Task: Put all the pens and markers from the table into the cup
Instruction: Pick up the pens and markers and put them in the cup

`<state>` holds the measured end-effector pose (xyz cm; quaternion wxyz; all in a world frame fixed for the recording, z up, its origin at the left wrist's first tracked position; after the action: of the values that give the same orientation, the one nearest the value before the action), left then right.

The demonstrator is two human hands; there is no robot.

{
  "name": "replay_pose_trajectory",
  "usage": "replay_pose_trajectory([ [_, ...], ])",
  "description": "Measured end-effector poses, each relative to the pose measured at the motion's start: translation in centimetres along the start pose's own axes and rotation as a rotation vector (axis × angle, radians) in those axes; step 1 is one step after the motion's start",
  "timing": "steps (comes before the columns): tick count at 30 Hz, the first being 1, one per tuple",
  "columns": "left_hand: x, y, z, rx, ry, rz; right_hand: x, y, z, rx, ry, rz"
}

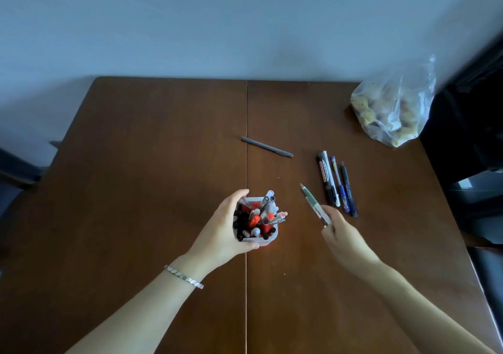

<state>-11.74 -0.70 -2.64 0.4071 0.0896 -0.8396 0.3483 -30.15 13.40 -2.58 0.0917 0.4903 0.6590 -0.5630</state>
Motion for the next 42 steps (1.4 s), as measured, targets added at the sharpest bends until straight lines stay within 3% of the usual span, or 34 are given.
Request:
replay_pose_trajectory([
  [2, 0.1, 0.0, 0.0, 0.000, 0.005, 0.016, -1.4, -2.4, -1.9, 0.004, -0.050, 0.033],
  [7, 0.3, -0.1, -0.1, 0.011, 0.011, 0.020, -7.1, -5.4, -5.5, -0.222, -0.190, -0.036],
  [16, 0.2, 0.1, 0.0, -0.005, -0.003, 0.013, -11.7, 0.4, 0.0, -0.329, -0.300, -0.433],
  [19, -0.2, 0.2, 0.1, -0.001, -0.010, -0.008, -11.4, 2.1, 1.5, -0.178, -0.290, -0.356],
  [22, 0.1, 0.1, 0.1, 0.017, 0.019, 0.018, -11.7, 1.1, 0.8, 0.302, -0.515, -0.363],
  [24, 0.1, 0.2, 0.1, 0.010, 0.014, 0.004, -11.5, 1.4, 0.0, 0.455, -0.595, -0.376],
  [30, 0.4, 0.1, 0.0, 0.033, 0.017, -0.019, -10.0, 5.8, 2.2, 0.212, -0.480, -0.344],
  [35, -0.1, 0.0, 0.3, 0.028, 0.021, -0.029, -8.9, 5.6, -0.7, 0.351, -0.648, -0.154],
  [42, -0.5, 0.1, 0.4, 0.017, 0.031, -0.034, -9.3, 4.6, -0.1, 0.417, -0.614, 0.041],
])
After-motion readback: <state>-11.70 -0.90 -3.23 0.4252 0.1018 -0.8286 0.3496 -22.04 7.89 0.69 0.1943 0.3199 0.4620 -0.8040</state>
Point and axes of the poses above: each hand's wrist, its own z-axis towards the middle knuckle, its own y-axis out of the palm, x = y × z, the point moved 6 cm from there along z, towards the middle knuckle, and after that the axes turned 13 degrees about -y, right-handed, at the moved point
